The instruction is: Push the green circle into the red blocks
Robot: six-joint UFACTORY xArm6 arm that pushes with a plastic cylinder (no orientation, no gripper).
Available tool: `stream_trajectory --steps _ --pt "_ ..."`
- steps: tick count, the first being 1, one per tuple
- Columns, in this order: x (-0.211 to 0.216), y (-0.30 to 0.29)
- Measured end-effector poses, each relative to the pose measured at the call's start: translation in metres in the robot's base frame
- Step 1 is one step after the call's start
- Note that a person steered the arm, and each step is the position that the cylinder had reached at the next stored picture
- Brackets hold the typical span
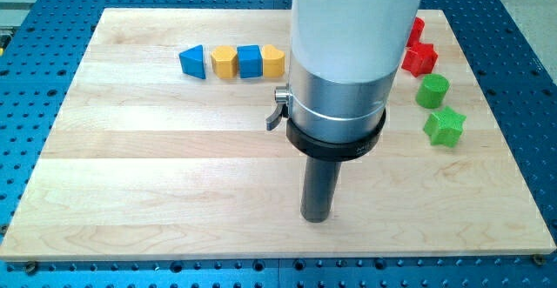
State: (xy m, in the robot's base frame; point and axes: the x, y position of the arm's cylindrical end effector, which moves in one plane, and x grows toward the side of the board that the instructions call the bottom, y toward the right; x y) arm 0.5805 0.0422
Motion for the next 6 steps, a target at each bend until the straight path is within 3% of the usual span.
stream_trajectory --steps 1,2,3,4,6 --pt "0.001 -0.006" --pt "-0.023 0.032" --pt "-0.043 0.107" --pt "-0.032 0.191" --pt "-0.120 0.224"
